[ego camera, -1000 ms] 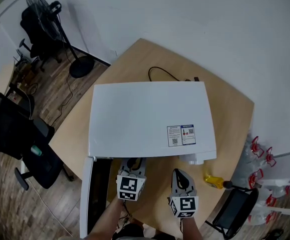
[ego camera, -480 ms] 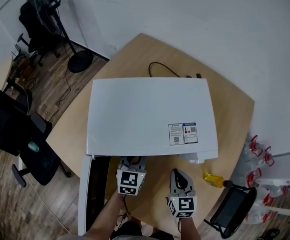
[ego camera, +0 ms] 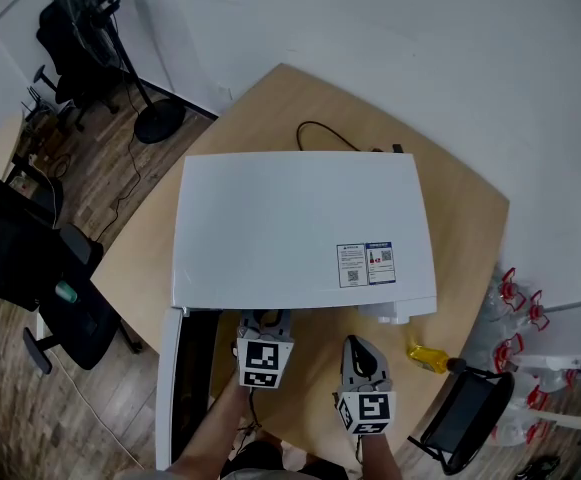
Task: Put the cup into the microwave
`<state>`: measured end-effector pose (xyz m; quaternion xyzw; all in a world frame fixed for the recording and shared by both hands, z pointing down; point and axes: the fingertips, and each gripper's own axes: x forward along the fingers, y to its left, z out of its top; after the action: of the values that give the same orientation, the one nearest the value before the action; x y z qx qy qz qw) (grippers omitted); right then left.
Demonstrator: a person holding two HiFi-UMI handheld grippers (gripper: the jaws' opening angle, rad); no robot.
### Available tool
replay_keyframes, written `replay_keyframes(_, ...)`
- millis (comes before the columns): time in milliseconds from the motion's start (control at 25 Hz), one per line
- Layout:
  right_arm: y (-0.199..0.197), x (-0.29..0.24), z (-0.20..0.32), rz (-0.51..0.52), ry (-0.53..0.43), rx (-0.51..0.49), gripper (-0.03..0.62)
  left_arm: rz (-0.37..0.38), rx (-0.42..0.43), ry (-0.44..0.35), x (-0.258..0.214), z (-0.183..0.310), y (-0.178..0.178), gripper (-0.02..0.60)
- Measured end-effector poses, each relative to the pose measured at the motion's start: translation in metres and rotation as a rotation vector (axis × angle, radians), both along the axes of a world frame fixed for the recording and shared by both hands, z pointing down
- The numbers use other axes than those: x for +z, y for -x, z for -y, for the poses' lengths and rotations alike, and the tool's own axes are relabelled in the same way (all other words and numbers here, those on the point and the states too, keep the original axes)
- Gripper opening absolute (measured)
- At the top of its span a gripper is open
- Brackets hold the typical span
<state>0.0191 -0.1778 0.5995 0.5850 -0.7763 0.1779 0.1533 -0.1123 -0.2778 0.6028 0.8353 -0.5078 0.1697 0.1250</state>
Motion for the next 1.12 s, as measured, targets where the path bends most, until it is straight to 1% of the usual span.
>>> replay_keyframes(40,0.000,0.000,-0.001,0.000,0.000,0.000,0.017,0.001,-0.001,0.001,0.000,0.000,0.000,0.077)
replay_keyframes(240,0.000,-0.002,-0.002,0.002,-0.008,0.000,0.017,-0.012,0.022,0.000,0.001,-0.005,-0.005,0.162)
replay_keyframes(400,-0.001,-0.004,-0.004,0.002,-0.013,-0.003,0.017,-0.006,0.025,0.012,0.003,-0.009,-0.006,0.217)
replay_keyframes(720,-0.005,-0.010,-0.011,0.009,-0.027,-0.007,0.017,0.007,0.014,0.014,-0.001,-0.014,-0.002,0.224)
replay_keyframes(1120,-0.013,-0.034,-0.021,0.004,-0.072,-0.033,0.017,0.028,-0.023,-0.031,-0.028,-0.031,-0.002,0.222)
